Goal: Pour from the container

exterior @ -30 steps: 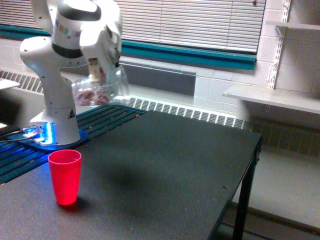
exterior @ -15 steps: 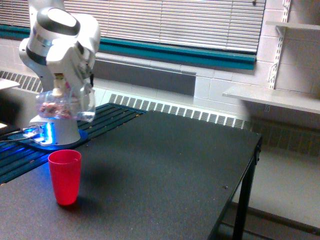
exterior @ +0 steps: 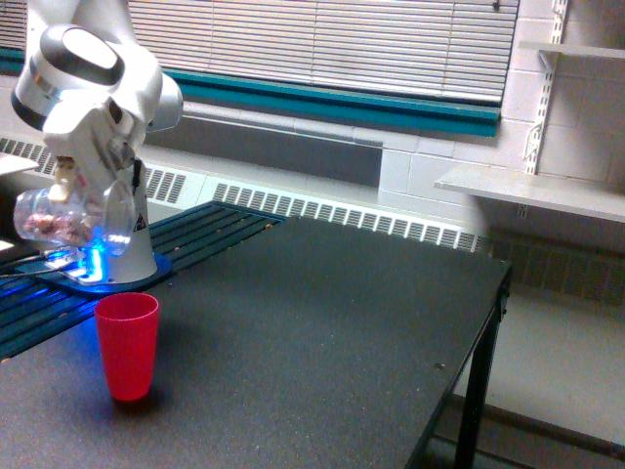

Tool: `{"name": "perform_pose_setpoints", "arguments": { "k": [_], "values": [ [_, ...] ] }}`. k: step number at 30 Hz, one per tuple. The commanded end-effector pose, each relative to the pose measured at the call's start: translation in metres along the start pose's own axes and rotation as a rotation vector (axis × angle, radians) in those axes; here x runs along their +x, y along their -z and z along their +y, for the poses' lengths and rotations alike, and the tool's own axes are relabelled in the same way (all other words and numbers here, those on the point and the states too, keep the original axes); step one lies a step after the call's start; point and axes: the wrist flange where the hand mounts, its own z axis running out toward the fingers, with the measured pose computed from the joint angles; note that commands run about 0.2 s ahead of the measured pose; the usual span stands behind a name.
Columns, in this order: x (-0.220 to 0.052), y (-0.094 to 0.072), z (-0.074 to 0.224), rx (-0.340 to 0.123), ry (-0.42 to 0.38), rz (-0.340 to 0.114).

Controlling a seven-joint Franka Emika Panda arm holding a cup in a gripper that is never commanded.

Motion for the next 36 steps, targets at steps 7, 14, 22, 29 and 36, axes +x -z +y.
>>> {"name": "perform_pose_setpoints", "arguments": {
  "k": [7,14,22,29,36],
  "values": [
    [-0.030,-0.012,-0.001,-0.023,0.124,0.000],
    [-0.028,-0.015,-0.008,-0.024,0.144,0.005],
    [-0.023,-0.018,-0.013,-0.031,0.153,0.007],
    [-0.022,-0.021,-0.017,-0.036,0.171,-0.001],
    [-0.028,-0.025,-0.021,-0.038,0.189,-0.016]
  ]
}}
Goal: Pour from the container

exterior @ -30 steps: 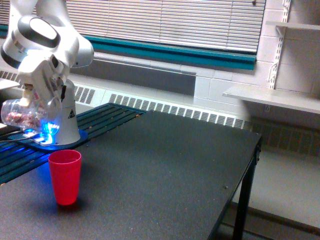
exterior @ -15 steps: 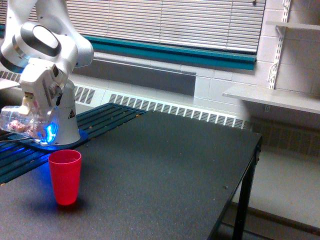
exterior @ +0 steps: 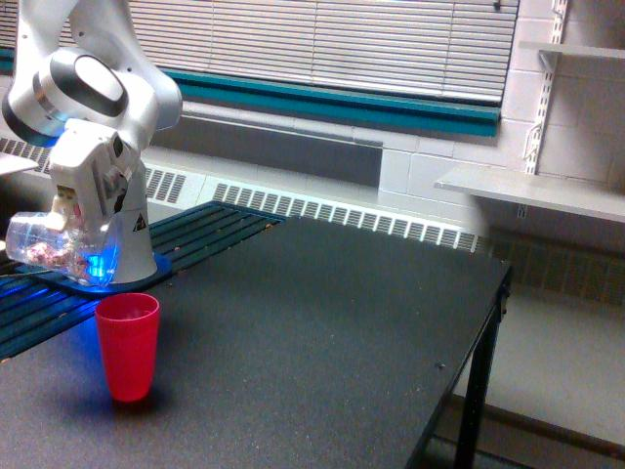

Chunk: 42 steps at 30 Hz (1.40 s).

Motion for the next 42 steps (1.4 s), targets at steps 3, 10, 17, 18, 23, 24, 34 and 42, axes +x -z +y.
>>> {"name": "perform_pose_setpoints", "arguments": {
  "k": [3,10,17,18,23,24,34,42],
  "values": [
    [-0.002,-0.004,-0.005,-0.006,0.020,-0.015],
    [0.000,-0.006,-0.006,-0.010,0.041,-0.019],
    [0.005,-0.007,-0.006,-0.020,0.065,-0.015],
    [0.005,-0.007,-0.006,-0.020,0.068,-0.016],
    [0.006,-0.007,-0.006,-0.023,0.078,-0.019],
    [0.006,-0.007,-0.006,-0.024,0.080,-0.019],
    [0.005,-0.007,-0.008,-0.022,0.087,-0.024],
    [0.011,-0.003,-0.008,-0.010,0.069,-0.012]
  ]
}}
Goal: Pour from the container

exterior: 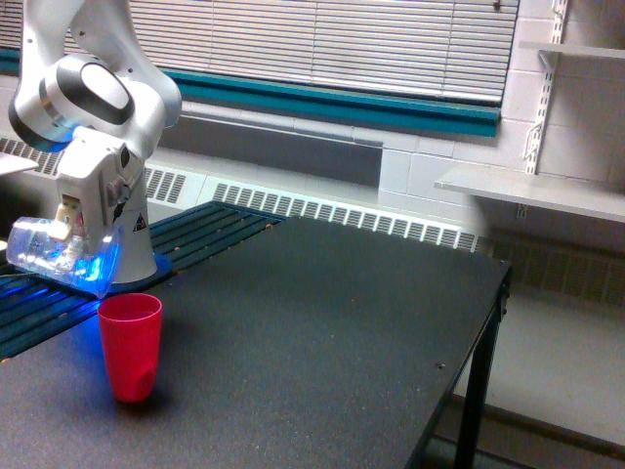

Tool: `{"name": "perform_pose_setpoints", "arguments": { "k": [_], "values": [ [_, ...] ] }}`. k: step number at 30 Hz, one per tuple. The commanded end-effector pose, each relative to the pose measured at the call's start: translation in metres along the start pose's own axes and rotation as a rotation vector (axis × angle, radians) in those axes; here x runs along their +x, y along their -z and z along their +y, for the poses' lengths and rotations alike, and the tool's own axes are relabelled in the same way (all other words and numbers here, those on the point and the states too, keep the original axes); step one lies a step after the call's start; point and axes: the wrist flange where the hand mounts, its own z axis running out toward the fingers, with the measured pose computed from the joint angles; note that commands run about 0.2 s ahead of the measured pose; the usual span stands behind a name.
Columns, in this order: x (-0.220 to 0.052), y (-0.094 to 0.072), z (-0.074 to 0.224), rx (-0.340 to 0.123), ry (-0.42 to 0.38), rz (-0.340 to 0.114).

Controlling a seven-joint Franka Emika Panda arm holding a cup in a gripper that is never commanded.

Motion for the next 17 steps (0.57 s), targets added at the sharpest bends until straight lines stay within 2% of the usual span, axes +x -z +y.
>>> {"name": "perform_pose_setpoints", "arguments": {
  "k": [1,14,17],
  "values": [
    [0.010,0.005,0.000,0.011,-0.004,0.019],
    [0.050,0.030,0.008,0.036,-0.089,0.107],
    [0.052,0.033,0.009,0.034,-0.090,0.110]
  ]
}}
